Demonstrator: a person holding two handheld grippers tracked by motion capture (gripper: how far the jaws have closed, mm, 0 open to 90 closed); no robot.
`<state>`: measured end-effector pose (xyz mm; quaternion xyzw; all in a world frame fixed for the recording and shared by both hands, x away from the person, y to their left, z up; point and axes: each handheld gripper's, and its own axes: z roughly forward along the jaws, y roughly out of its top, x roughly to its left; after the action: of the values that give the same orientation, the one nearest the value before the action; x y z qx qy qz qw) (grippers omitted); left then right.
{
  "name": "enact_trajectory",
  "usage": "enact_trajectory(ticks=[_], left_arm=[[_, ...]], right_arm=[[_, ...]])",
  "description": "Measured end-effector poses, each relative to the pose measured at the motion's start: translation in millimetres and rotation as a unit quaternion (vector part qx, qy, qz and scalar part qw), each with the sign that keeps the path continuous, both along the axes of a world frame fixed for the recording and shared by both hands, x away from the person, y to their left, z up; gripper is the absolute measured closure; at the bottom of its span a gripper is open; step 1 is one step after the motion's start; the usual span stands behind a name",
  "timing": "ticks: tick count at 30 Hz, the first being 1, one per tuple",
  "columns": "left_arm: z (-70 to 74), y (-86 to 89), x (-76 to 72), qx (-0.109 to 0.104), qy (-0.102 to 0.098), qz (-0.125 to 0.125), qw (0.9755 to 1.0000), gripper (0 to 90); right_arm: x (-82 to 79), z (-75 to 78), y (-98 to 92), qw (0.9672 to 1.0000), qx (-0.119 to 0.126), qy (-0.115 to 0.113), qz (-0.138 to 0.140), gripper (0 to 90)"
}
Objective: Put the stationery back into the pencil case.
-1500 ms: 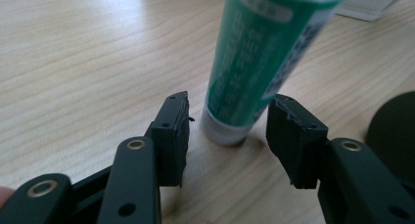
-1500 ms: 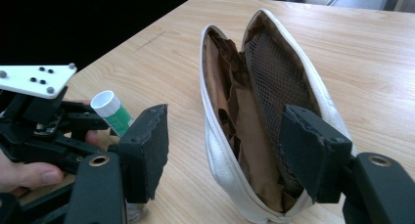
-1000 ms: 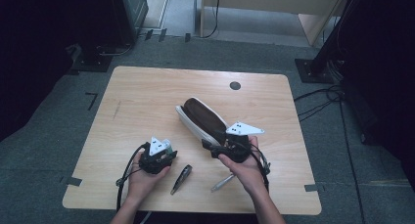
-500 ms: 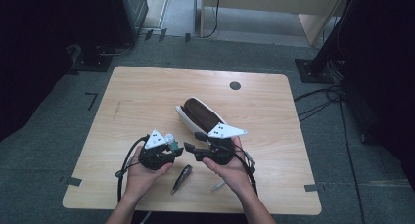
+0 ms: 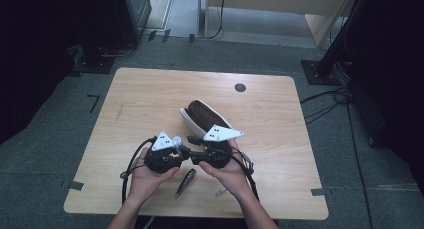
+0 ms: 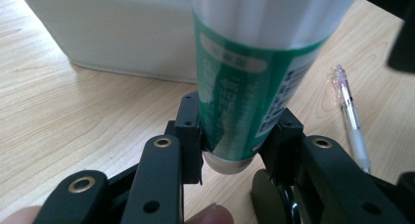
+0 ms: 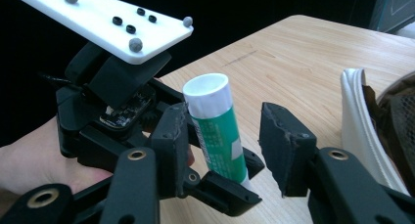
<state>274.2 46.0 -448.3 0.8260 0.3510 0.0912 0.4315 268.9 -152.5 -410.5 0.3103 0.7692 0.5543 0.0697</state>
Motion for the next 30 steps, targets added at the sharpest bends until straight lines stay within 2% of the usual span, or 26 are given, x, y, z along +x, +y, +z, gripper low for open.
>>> enact_trajectory(ticks=[7, 15, 18, 22, 25, 28, 30], left_arm=[[1.8, -2.9, -0.9, -0.002, 0.002, -0.012, 0.9999, 66.2], [2.4, -7.2, -2.4, -0.005, 0.002, -0.02, 0.9998, 66.2], [2.2, -6.6, -1.7, -0.006, 0.004, -0.023, 0.9997, 66.1], [1.1, -5.2, -0.2, -0.022, 0.015, -0.028, 0.9993, 66.0], [1.5, -3.3, -0.4, -0.03, 0.014, -0.023, 0.9992, 64.8], [2.6, -0.6, 0.4, -0.039, 0.02, -0.017, 0.9989, 55.0], [2.9, 0.2, 0.6, -0.035, 0.021, -0.009, 0.9991, 42.8]], right_arm=[[-0.7, -2.6, 7.3, 0.9999, -0.011, -0.009, 0.007, 59.8], [-2.4, -3.1, 15.2, 0.9991, -0.035, -0.025, -0.002, 62.2], [-3.9, -2.9, 16.0, 0.9982, -0.045, -0.041, -0.006, 64.3], [-6.2, -2.5, 16.9, 0.9967, -0.056, -0.057, -0.014, 66.3], [-5.1, -2.3, 15.0, 0.9974, -0.046, -0.053, -0.016, 66.5], [-4.3, -0.7, 11.6, 0.9973, -0.037, -0.057, -0.028, 66.6], [-3.0, 1.4, 7.5, 0.9974, -0.027, -0.057, -0.035, 66.6]])
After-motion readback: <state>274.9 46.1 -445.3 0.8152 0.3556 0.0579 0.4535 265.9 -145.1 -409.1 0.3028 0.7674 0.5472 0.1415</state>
